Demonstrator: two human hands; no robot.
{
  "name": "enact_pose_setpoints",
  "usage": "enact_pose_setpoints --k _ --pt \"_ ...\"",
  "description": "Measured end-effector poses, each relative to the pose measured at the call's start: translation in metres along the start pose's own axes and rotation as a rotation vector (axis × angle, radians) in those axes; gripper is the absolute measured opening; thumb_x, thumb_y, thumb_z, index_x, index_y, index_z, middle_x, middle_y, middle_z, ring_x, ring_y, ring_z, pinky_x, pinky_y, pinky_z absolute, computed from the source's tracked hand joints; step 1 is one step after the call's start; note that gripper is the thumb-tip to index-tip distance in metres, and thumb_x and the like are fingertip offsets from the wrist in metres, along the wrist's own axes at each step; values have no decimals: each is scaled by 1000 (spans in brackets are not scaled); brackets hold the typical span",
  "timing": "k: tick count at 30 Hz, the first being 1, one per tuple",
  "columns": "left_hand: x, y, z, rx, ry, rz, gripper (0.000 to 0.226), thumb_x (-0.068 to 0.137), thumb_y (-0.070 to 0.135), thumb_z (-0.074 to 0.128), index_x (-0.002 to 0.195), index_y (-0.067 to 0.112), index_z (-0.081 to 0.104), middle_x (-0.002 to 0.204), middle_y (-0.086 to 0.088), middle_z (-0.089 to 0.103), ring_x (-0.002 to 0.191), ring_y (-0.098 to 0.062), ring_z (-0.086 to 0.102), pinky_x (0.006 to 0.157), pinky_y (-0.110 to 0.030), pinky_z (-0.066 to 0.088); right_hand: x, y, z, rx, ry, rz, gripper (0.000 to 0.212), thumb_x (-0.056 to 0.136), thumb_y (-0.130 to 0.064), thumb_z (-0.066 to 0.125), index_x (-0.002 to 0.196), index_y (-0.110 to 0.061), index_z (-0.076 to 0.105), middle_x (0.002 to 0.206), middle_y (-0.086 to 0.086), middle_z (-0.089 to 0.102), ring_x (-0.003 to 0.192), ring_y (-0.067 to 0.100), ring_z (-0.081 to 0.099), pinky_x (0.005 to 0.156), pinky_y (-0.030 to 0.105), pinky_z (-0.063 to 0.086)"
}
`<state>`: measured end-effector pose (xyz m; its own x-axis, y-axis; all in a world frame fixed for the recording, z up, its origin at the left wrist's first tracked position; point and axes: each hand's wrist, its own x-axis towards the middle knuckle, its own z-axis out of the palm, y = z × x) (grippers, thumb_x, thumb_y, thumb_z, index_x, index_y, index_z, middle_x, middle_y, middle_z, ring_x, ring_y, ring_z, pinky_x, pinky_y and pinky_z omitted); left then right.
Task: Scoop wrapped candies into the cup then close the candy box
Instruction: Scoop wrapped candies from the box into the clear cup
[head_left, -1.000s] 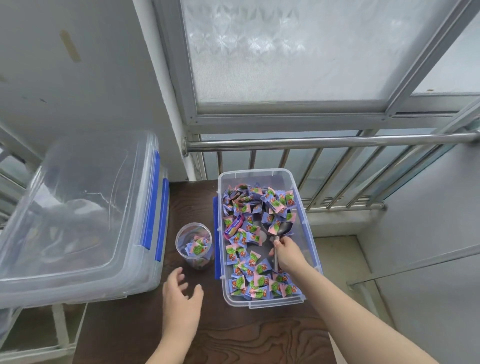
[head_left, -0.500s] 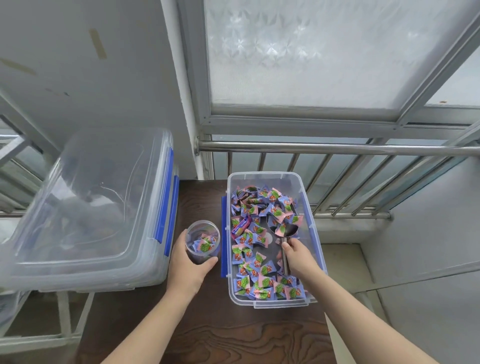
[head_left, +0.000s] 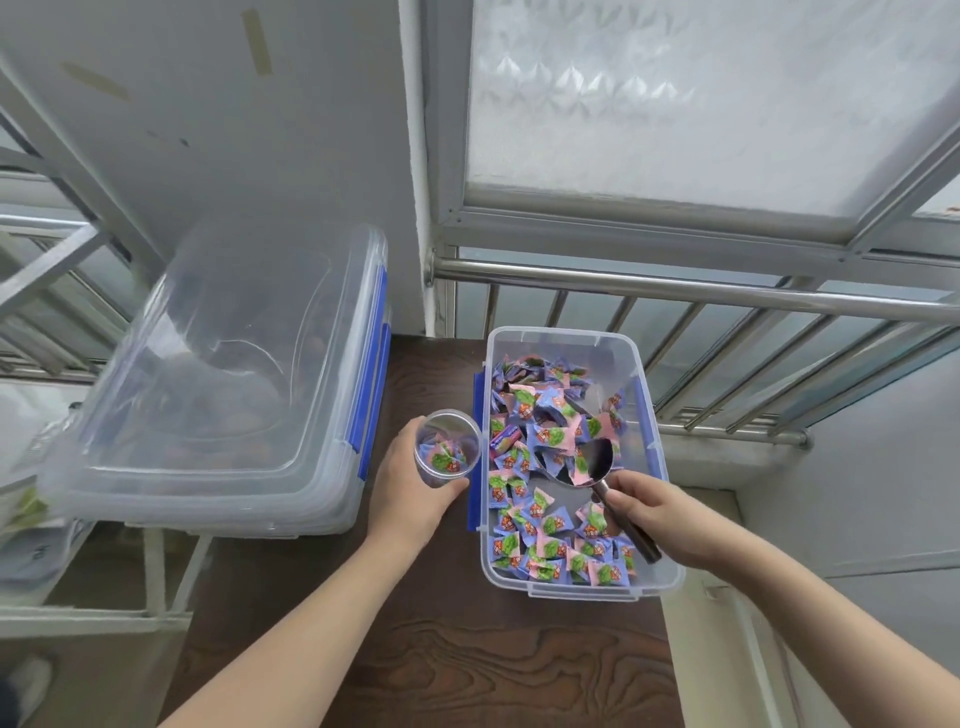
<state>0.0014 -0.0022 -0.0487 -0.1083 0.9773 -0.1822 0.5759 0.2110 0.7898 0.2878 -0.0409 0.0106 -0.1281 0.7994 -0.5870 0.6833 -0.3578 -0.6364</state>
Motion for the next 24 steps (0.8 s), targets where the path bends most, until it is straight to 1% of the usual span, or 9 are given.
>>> enact_pose_setpoints --k 2,5,8,10,14,17,19,22,24 --pt "1 0 0 18 -11 8 87 74 24 89 146 28 41 144 7 53 132 -15 51 95 -25 44 -2 -10 -6 -48 -53 -24 20 103 -31 46 96 -20 61 89 6 71 77 14 65 83 42 55" --pt "2 0 1 33 -20 25 89 74 24 88 148 28 39 146 7 51 133 -14 50 99 -31 47 -2 -28 -11 -132 -133 -53 19 103 -33 45 94 -25 60 84 -4 66 73 5 61 79 32 54" --pt "4 -2 2 35 -29 29 88 74 26 88 147 29 40 145 7 51 132 -14 50 102 -37 49 0 -46 -13 -243 -183 -63 21 103 -34 44 90 -26 59 82 -6 66 74 9 59 82 36 53" --pt "5 -4 2 44 -28 43 89 71 30 89 145 32 40 143 9 52 131 -14 51 104 -42 50 2 -57 -13 -332 -202 -73 22 103 -35 43 94 -24 60 82 -8 66 76 10 58 84 35 51" --pt "8 -11 5 21 -45 43 86 67 43 85 142 34 43 138 10 56 128 -13 53 101 -44 52 8 -77 -13 -470 -240 -39 24 103 -35 42 105 -19 61 81 -10 64 76 11 55 76 28 45" --pt "9 -16 8 28 -45 70 80 67 55 76 139 36 46 134 13 59 126 -10 55 99 -44 54 14 -91 -14 -580 -269 -26 27 104 -34 41 102 -17 61 84 -5 65 75 15 55 75 33 47" --pt "10 -19 10 36 -47 75 79 68 54 77 139 38 45 135 15 58 127 -9 54 99 -43 54 16 -101 -16 -628 -270 -21 31 103 -35 40 99 -15 62 87 0 70 73 18 57 76 38 50" --pt "10 -21 10 38 -50 88 80 69 50 80 140 38 45 136 16 57 128 -8 53 100 -43 53 17 -119 -20 -688 -271 -18 39 103 -37 39 91 -10 65 79 1 72 63 17 57 68 34 50" --pt "9 -20 9 34 -50 95 81 70 46 82 142 35 45 137 14 57 129 -9 52 102 -42 52 17 -131 -21 -742 -270 -23 43 103 -39 39 86 -10 65 78 3 74 63 18 58 71 35 51"
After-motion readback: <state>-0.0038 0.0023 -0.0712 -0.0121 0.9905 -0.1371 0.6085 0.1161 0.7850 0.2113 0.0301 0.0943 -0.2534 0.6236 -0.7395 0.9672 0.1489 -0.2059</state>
